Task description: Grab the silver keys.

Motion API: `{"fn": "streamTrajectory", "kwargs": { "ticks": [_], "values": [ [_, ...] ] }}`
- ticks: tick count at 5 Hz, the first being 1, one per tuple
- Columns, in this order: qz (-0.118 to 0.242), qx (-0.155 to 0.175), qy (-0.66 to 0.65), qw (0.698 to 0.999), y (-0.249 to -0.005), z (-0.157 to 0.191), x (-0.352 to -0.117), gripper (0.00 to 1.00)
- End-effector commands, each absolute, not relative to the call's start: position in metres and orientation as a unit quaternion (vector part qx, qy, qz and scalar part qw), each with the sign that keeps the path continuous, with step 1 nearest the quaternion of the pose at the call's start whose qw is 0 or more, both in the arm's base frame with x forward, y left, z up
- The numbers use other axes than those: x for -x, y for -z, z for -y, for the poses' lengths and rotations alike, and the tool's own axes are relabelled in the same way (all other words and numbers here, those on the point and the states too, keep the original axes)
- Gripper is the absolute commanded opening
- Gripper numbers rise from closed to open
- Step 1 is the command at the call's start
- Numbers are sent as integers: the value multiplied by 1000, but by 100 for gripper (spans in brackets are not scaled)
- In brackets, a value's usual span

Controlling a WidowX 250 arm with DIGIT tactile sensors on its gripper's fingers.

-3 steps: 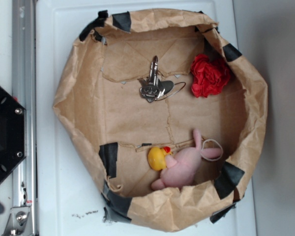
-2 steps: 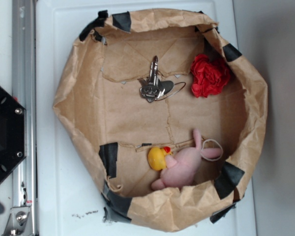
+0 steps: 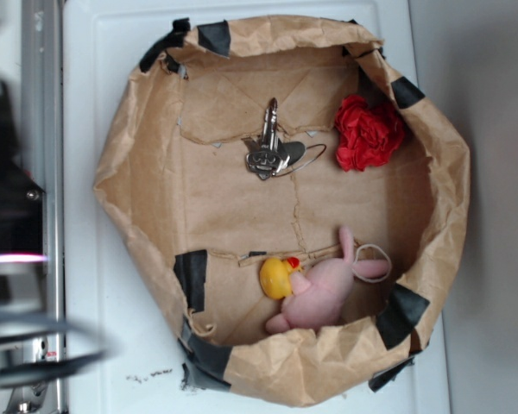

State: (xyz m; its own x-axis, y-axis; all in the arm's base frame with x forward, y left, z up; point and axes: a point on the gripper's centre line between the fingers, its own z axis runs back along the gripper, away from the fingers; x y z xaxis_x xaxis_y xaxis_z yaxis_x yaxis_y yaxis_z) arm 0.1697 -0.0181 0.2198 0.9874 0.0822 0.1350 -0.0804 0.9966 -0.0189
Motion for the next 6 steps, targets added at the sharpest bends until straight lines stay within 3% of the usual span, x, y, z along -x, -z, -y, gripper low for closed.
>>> {"fn": "streamTrajectory", "kwargs": {
  "ticks": [1,2,5,6],
  "values": [
    [142,-31,12,989,-190,3,-240,100],
    [148,-63,69,985,-161,-5,-261,100],
    [148,-63,69,985,-161,-5,-261,100],
    [175,-122,34,976,-114,-16,-287,100]
  ]
}}
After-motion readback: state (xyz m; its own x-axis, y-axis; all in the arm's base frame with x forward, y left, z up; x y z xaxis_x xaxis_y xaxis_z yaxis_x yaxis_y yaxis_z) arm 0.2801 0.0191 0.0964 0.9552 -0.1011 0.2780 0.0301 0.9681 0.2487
